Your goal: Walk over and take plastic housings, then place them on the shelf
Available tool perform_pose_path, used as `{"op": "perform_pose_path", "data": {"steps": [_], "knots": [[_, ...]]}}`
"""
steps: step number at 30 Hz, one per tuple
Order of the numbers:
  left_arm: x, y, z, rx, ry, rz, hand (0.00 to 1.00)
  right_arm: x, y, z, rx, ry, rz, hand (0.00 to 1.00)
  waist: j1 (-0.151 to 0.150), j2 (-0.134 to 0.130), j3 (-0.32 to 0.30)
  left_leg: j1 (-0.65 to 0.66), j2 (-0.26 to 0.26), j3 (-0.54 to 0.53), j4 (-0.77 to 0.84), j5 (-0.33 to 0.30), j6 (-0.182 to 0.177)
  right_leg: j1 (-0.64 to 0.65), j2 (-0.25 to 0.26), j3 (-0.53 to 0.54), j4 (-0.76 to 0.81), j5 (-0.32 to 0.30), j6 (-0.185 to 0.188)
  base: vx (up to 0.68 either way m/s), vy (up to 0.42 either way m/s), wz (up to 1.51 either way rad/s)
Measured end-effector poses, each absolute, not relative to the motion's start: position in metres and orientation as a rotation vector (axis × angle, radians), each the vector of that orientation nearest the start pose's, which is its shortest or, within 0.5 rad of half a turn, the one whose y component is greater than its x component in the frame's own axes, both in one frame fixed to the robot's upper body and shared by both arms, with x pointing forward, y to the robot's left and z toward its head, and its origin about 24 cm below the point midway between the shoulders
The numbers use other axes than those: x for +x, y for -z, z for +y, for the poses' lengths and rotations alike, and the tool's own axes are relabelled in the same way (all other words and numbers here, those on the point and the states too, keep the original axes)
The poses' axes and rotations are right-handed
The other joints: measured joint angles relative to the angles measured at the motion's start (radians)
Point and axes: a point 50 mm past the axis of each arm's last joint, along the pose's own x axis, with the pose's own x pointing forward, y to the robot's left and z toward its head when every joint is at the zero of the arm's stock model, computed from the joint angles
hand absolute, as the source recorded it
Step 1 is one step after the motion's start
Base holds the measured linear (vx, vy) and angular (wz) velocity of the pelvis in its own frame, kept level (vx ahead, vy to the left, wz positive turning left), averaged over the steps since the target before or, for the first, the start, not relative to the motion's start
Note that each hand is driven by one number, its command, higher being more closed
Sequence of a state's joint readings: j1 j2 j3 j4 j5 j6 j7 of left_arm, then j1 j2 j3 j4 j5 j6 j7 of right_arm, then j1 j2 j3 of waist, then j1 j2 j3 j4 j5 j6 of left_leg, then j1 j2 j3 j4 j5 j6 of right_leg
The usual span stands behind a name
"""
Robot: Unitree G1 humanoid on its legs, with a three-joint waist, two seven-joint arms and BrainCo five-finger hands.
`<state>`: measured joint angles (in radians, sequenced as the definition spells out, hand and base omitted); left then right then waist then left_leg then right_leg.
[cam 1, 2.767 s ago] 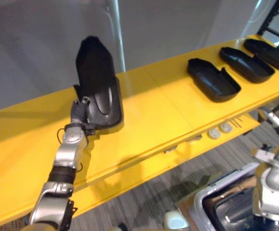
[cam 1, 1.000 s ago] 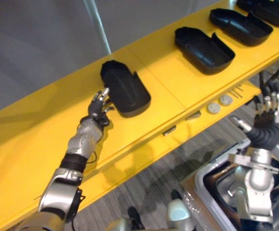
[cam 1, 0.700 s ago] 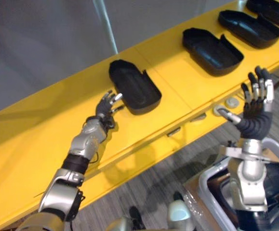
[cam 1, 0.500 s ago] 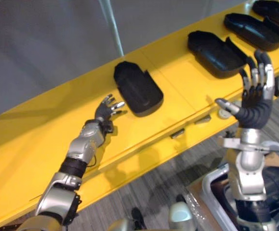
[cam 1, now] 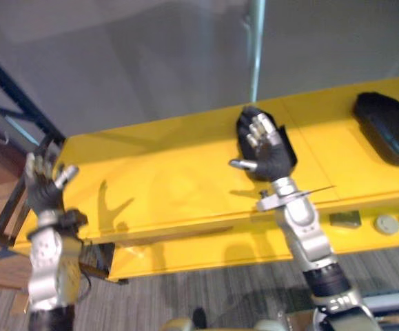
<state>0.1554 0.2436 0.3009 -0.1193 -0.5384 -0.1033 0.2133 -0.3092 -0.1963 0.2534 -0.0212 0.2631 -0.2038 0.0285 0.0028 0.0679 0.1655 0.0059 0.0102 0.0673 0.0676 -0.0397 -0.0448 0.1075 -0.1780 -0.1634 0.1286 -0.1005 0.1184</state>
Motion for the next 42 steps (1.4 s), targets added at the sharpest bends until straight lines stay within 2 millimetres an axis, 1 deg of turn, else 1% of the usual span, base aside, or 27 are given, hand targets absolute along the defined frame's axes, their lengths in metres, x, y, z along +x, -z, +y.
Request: {"op": "perform_pose_path", "data": {"steps": [1,2,3,4,6,8,12,14,19,22,24,25,29,30,31,32,33,34,35,36,37,38,39,40,42], "knots": [[0.201,-0.061,0.279,-0.271,-0.53,-0.136,0.0,0.287,-0.134,-0.099,0.068,-0.376,-0.443,0.0,0.001,-0.008,-0.004,-0.009,0.002,0.001,0.008,0.0,0.0,0.0,-0.001,-0.006,0.0,0.002,-0.002,-0.02,0.009,0.33],[0.194,-0.05,0.275,-0.288,-0.551,-0.093,0.0,0.285,-0.127,-0.095,0.082,-0.393,-0.409,0.0,0.012,-0.018,-0.008,-0.015,0.003,0.002,0.015,-0.001,0.001,0.0,-0.001,-0.013,0.0,0.008,-0.007,-0.03,0.025,0.19],[0.186,-0.041,0.272,-0.3,-0.565,-0.05,0.0,0.284,-0.118,-0.089,0.093,-0.407,-0.369,0.0,0.014,-0.022,-0.011,-0.024,0.003,0.0,0.018,-0.002,0.003,0.0,0.0,-0.015,-0.001,0.017,-0.011,-0.05,0.044,0.08],[0.184,-0.037,0.27,-0.304,-0.565,-0.032,0.0,0.284,-0.114,-0.086,0.095,-0.413,-0.349,0.0,0.014,-0.023,-0.012,-0.025,0.003,0.0,0.018,-0.002,0.003,0.0,0.0,-0.015,-0.002,0.02,-0.013,-0.05,0.051,0.01],[0.175,-0.025,0.261,-0.323,-0.569,0.02,0.0,0.282,-0.099,-0.079,0.111,-0.422,-0.271,0.0,0.015,-0.025,-0.013,-0.027,0.006,0.009,0.019,-0.002,0.003,0.001,0.001,-0.015,-0.018,0.036,-0.019,-0.04,0.039,-0.08],[0.171,-0.019,0.256,-0.318,-0.571,0.045,0.0,0.28,-0.087,-0.074,0.119,-0.402,-0.216,0.0,0.016,-0.025,-0.013,-0.032,0.012,0.026,0.026,-0.002,0.004,0.001,0.002,-0.016,-0.027,0.039,-0.019,-0.03,0.006,-0.09],[0.174,-0.015,0.24,-0.34,-0.508,0.06,0.0,0.283,-0.07,-0.078,0.119,-0.298,-0.131,0.0,0.014,-0.02,-0.01,-0.05,0.017,0.03,0.046,-0.004,0.006,0.0,0.006,-0.027,-0.039,0.039,-0.018,-0.02,-0.007,0.01],[0.176,-0.014,0.233,-0.36,-0.484,0.059,0.0,0.284,-0.061,-0.08,0.13,-0.217,-0.088,0.0,0.012,-0.019,-0.01,-0.051,0.022,0.039,0.047,-0.003,0.005,-0.001,0.007,-0.029,-0.039,0.038,-0.018,0.0,0.0,0.0],[0.178,-0.013,0.224,-0.373,-0.455,0.07,0.0,0.286,-0.052,-0.083,0.113,-0.112,-0.054,0.0,0.013,-0.018,-0.008,-0.06,0.019,0.04,0.05,-0.003,0.005,-0.005,0.003,-0.032,-0.039,0.038,-0.018,0.01,0.006,0.02],[0.179,-0.013,0.223,-0.375,-0.45,0.071,0.0,0.287,-0.048,-0.084,0.122,-0.092,-0.032,0.0,0.013,-0.018,-0.007,-0.06,0.018,0.038,0.051,-0.004,0.006,-0.004,0.003,-0.033,-0.039,0.038,-0.018,0.01,0.002,0.01],[0.179,-0.013,0.223,-0.377,-0.449,0.069,0.0,0.288,-0.048,-0.088,0.126,-0.079,-0.034,0.0,0.013,-0.013,0.005,-0.067,0.018,0.036,0.065,-0.01,0.01,-0.002,0.003,-0.034,-0.039,0.038,-0.018,0.0,0.003,0.02],[0.179,-0.013,0.223,-0.377,-0.449,0.069,0.0,0.289,-0.048,-0.09,0.128,-0.08,-0.036,1.0,0.013,-0.01,0.007,-0.072,0.018,0.033,0.072,-0.013,0.01,-0.003,0.003,-0.036,-0.039,0.039,-0.018,0.0,0.008,0.07],[0.179,-0.013,0.223,-0.376,-0.446,0.061,0.0,0.288,-0.054,-0.089,0.12,-0.167,-0.085,1.0,0.013,-0.011,0.01,-0.077,0.018,0.03,0.081,-0.018,0.011,-0.001,0.003,-0.042,-0.039,0.039,-0.018,0.0,0.003,0.03],[0.179,-0.014,0.223,-0.376,-0.442,0.057,0.0,0.288,-0.064,-0.088,0.098,-0.195,-0.141,1.0,0.013,-0.013,0.011,-0.077,0.019,0.03,0.081,-0.018,0.011,-0.001,0.003,-0.042,-0.039,0.039,-0.018,0.0,0.0,0.0],[0.179,-0.014,0.223,-0.375,-0.44,0.055,0.0,0.288,-0.07,-0.089,0.091,-0.198,-0.173,1.0,0.012,-0.014,0.012,-0.077,0.019,0.03,0.082,-0.018,0.011,-0.001,0.003,-0.042,-0.039,0.039,-0.018,0.0,0.0,0.0],[0.179,-0.015,0.223,-0.373,-0.44,0.052,0.0,0.287,-0.085,-0.094,0.093,-0.183,-0.244,1.0,0.012,-0.017,0.014,-0.077,0.02,0.032,0.083,-0.019,0.011,-0.001,0.003,-0.041,-0.039,0.039,-0.018,0.0,0.0,0.0],[0.179,-0.014,0.224,-0.373,-0.442,0.051,0.0,0.286,-0.103,-0.103,0.102,-0.132,-0.325,1.0,0.012,-0.021,0.017,-0.077,0.023,0.039,0.086,-0.022,0.011,-0.001,0.004,-0.039,-0.039,0.039,-0.018,-0.01,-0.006,-0.03],[0.179,-0.014,0.224,-0.372,-0.443,0.051,0.0,0.285,-0.111,-0.111,0.103,-0.093,-0.364,1.0,0.013,-0.023,0.018,-0.078,0.026,0.046,0.09,-0.024,0.011,-0.001,0.004,-0.037,-0.039,0.038,-0.018,-0.01,-0.005,-0.09],[0.177,-0.013,0.224,-0.371,-0.45,0.054,0.0,0.28,-0.122,-0.127,0.113,-0.017,-0.428,1.0,0.013,-0.026,0.021,-0.08,0.031,0.057,0.103,-0.032,0.011,-0.002,0.006,-0.03,-0.038,0.038,-0.018,0.0,0.002,-0.16],[0.176,-0.012,0.225,-0.37,-0.458,0.059,0.0,0.271,-0.128,-0.145,0.115,0.06,-0.469,1.0,0.011,-0.029,0.022,-0.081,0.034,0.065,0.114,-0.042,0.011,-0.002,0.006,-0.023,-0.038,0.037,-0.018,0.0,0.005,-0.19],[0.175,-0.011,0.225,-0.369,-0.463,0.061,0.0,0.265,-0.128,-0.154,0.111,0.096,-0.48,1.0,0.01,-0.03,0.023,-0.081,0.035,0.07,0.117,-0.046,0.011,-0.004,0.006,-0.019,-0.038,0.036,-0.019,0.01,0.012,-0.27],[0.172,-0.01,0.226,-0.366,-0.474,0.066,0.0,0.252,-0.125,-0.169,0.097,0.151,-0.481,1.0,0.006,-0.03,0.024,-0.08,0.036,0.084,0.118,-0.05,0.011,-0.01,0.006,-0.006,-0.038,0.035,-0.02,0.01,0.012,-0.24],[0.171,-0.009,0.227,-0.365,-0.478,0.07,0.0,0.245,-0.123,-0.175,0.086,0.173,-0.474,1.0,0.003,-0.03,0.024,-0.08,0.037,0.089,0.118,-0.052,0.011,-0.014,0.006,0.001,-0.038,0.035,-0.019,0.03,0.016,-0.29],[0.166,-0.007,0.228,-0.361,-0.489,0.078,0.0,0.23,-0.114,-0.186,0.057,0.199,-0.439,1.0,-0.016,-0.03,0.034,-0.082,0.039,0.098,0.119,-0.055,0.012,-0.021,0.005,0.006,-0.037,0.033,-0.017,0.03,0.009,-0.18],[0.164,-0.009,0.231,-0.353,-0.508,0.05,0.0,0.217,-0.104,-0.192,0.043,0.188,-0.391,1.0,-0.026,-0.03,0.046,-0.083,0.042,0.108,0.121,-0.058,0.009,-0.03,0.007,0.016,-0.033,0.028,-0.011,0.02,-0.005,-0.18]]}}
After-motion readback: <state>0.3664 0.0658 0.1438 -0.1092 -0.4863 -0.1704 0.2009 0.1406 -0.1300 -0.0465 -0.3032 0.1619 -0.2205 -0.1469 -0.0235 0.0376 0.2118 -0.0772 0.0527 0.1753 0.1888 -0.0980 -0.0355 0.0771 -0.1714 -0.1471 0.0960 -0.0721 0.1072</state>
